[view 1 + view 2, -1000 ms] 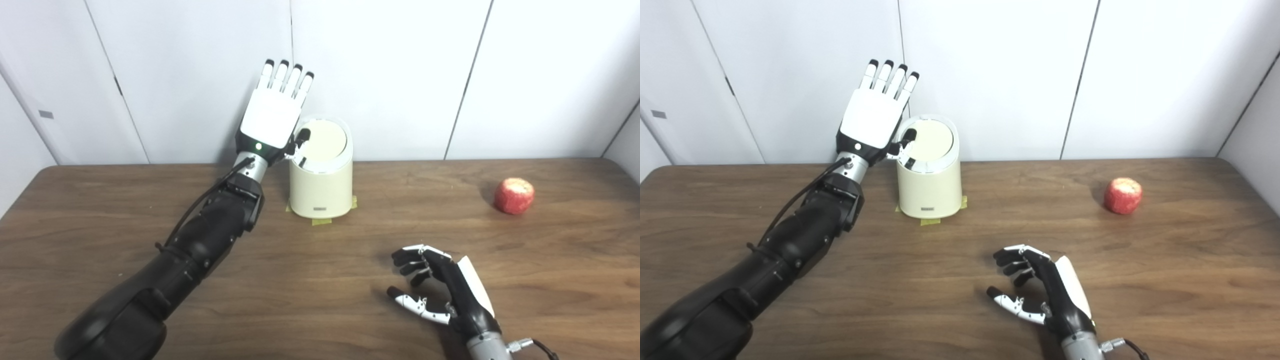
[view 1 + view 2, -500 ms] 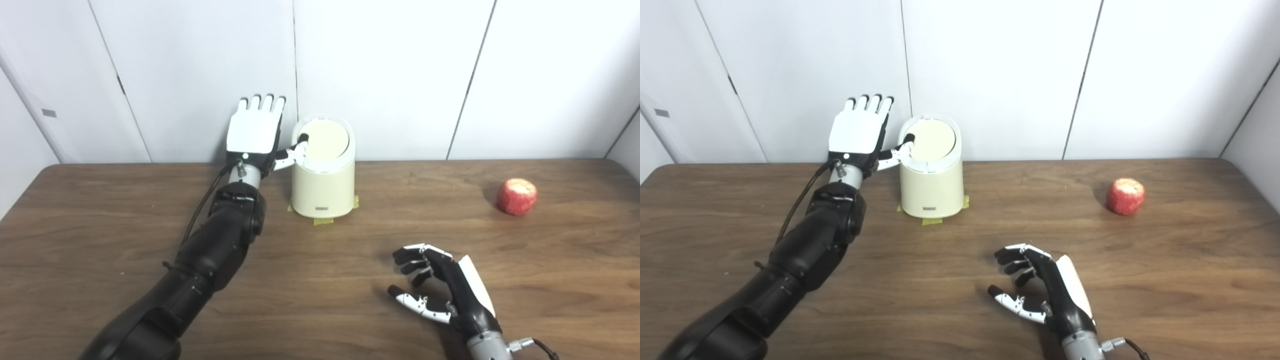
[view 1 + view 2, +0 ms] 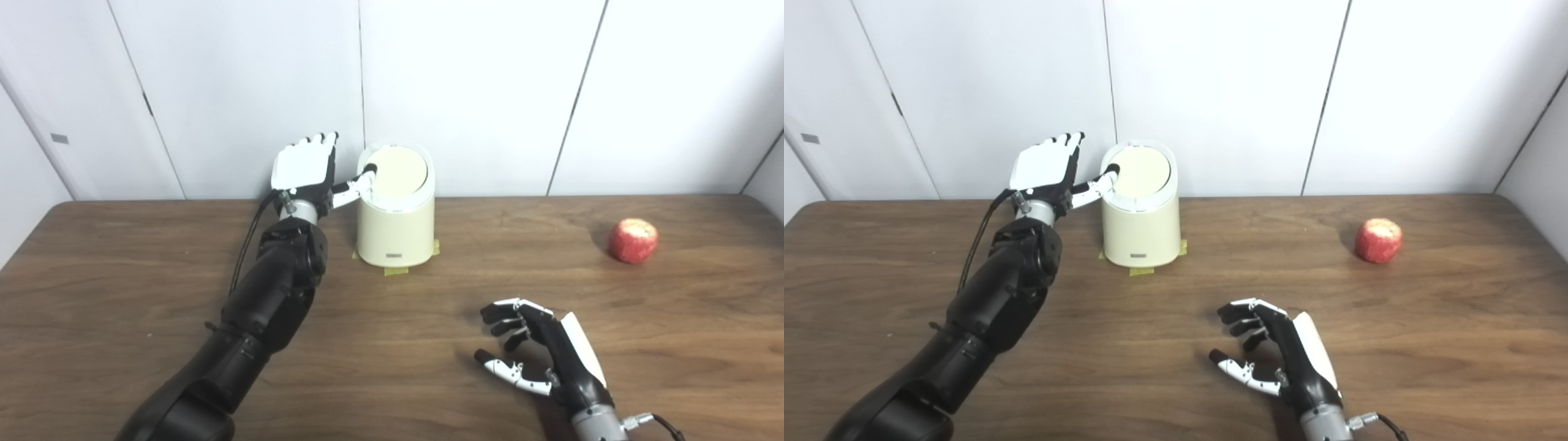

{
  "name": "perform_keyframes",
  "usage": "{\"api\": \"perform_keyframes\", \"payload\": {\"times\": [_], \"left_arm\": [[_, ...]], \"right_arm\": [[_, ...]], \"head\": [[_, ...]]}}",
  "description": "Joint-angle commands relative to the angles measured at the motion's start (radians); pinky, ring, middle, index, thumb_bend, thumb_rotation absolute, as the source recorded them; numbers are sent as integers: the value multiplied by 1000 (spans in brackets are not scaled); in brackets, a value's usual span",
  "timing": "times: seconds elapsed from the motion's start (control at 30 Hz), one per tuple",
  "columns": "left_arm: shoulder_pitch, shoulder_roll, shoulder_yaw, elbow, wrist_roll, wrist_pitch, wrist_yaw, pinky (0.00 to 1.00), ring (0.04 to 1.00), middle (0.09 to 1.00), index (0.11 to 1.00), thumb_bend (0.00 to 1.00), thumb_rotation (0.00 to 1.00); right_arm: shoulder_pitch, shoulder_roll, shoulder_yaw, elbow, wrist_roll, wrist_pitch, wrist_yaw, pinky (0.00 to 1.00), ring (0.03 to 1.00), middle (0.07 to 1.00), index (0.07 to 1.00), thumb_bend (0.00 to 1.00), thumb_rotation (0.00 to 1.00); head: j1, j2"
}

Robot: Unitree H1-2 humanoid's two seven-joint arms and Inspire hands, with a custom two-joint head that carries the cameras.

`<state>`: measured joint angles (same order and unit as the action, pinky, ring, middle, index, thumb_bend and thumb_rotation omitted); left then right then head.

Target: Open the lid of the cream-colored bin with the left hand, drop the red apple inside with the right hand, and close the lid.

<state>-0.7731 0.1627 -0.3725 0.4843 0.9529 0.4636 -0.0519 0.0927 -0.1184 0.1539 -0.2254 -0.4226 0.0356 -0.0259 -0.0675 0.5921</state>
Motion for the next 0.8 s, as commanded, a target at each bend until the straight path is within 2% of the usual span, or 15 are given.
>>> {"api": "perform_keyframes", "payload": {"times": [0.0, 0.27, 0.47, 0.77], "left_arm": [[-40, -6, 17, -10, -2, 6, -20, 1000, 1000, 1000, 1000, 754, 909], [-59, -21, 65, -24, -24, 6, -29, 1000, 1000, 1000, 1000, 853, 969], [-78, -20, 67, -20, -25, 6, -42, 1000, 1000, 1000, 1000, 899, 1000], [-70, -21, 47, -51, -35, 5, -73, 1000, 1000, 1000, 1000, 959, 960]], "right_arm": [[-23, 7, 8, -14, -1, -5, 12, 475, 591, 638, 623, 330, 40], [-23, 6, 11, -16, 1, 6, 18, 476, 595, 643, 628, 332, 38], [-28, 2, 14, -6, -1, -1, 14, 479, 593, 642, 626, 332, 26], [-28, 6, 16, -2, 3, -8, 11, 471, 587, 640, 624, 330, 21]], "head": [[-2, 2], [-2, 2], [4, -2], [1, -2]]}}
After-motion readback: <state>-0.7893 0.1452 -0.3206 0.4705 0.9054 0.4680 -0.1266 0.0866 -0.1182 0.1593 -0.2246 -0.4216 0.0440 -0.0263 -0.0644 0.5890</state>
